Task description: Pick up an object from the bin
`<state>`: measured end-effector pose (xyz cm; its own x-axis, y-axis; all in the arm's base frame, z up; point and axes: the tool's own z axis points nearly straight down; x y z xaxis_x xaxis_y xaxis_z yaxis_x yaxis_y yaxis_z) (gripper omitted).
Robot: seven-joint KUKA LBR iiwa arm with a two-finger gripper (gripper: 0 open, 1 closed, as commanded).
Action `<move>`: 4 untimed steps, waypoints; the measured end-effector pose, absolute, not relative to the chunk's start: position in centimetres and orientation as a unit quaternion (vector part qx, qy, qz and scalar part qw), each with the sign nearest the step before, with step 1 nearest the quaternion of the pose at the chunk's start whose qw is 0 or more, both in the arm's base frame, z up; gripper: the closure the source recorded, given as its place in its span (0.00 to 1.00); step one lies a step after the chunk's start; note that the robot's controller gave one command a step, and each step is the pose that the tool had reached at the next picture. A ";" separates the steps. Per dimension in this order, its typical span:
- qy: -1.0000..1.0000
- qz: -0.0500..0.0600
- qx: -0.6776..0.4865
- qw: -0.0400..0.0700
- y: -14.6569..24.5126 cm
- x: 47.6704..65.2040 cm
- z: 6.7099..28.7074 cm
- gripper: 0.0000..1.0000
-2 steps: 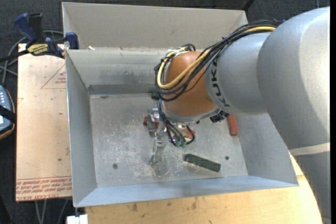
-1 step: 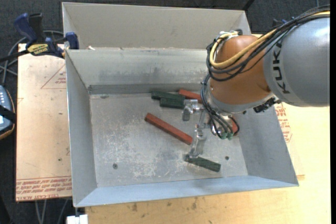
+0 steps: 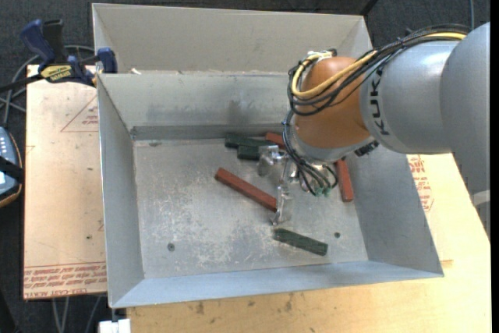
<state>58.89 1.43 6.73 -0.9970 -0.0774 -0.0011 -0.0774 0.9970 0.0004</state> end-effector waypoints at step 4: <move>0.997 0.000 -0.073 0.005 5.6 57.6 21.9 1.00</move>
Offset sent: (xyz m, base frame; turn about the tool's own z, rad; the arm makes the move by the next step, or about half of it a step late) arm 0.0067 0.0424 0.0308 0.0881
